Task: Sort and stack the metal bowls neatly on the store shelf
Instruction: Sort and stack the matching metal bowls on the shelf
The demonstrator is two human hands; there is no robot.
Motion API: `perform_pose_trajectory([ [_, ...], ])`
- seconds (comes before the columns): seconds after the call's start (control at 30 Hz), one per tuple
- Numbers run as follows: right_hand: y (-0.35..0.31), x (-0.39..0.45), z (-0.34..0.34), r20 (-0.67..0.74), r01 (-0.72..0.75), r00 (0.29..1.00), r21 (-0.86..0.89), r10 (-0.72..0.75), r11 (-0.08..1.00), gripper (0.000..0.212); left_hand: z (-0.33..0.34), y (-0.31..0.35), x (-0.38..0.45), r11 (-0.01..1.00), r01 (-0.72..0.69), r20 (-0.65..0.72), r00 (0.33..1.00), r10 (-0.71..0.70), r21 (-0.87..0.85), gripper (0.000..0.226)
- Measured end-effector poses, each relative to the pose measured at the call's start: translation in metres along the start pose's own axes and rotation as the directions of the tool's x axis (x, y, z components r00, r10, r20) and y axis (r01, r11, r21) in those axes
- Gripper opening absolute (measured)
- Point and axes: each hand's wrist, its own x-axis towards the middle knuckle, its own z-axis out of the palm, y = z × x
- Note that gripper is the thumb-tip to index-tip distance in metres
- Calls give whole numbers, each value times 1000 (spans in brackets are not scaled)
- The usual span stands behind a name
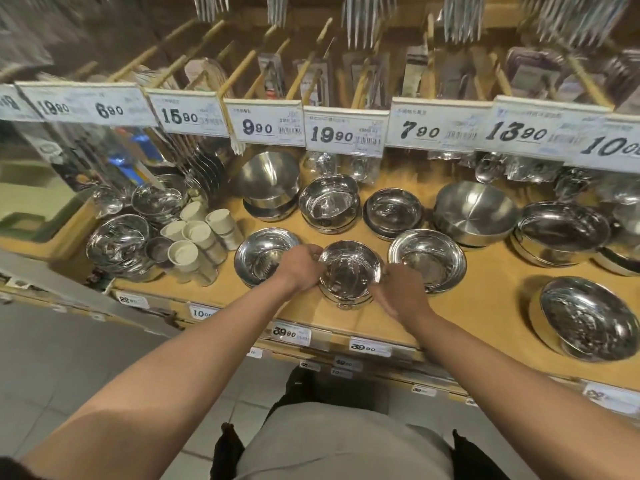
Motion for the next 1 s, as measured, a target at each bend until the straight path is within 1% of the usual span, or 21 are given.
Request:
perform_pose_trajectory([
  [0.1,0,-1,4,-22,-36,999,50,37,998,30,-1,-1,3,1000,-6,4,1000,6,4,45],
  [0.2,0,-2,7,-62,-47,997,109,54,993,37,-2,-4,5,996,27,36,999,-24,-84,46],
  [0.3,1,-1,11,-71,-76,994,138,86,988,39,-3,-5,5,988,52,64,997,-44,-142,38],
  [0.4,-1,2,15,-61,-110,991,123,118,986,43,-1,-4,2,982,73,42,997,-67,-174,33],
  [0.47,-3,2,17,-49,-138,988,126,145,982,40,3,-5,-1,972,96,28,995,-92,-215,31],
  [0.5,-3,3,18,-36,-159,985,166,167,973,35,5,-7,-2,960,113,18,994,-112,-255,31],
  [0.6,-2,6,22,-2,-214,973,366,231,906,25,9,-11,-6,908,158,-7,985,-174,-388,33],
  [0.7,-1,6,26,49,-243,966,516,254,821,17,12,-15,-7,855,189,6,977,-213,-484,30],
  [0.83,3,0,30,118,-246,968,606,221,756,14,10,-17,-11,778,238,20,960,-278,-582,16],
  [0.93,4,-4,31,143,-254,966,692,217,676,10,11,-22,-13,710,281,54,944,-325,-646,23],
  [1.0,3,-5,32,146,-253,966,713,214,654,11,14,-24,-14,684,295,66,938,-341,-667,24],
])
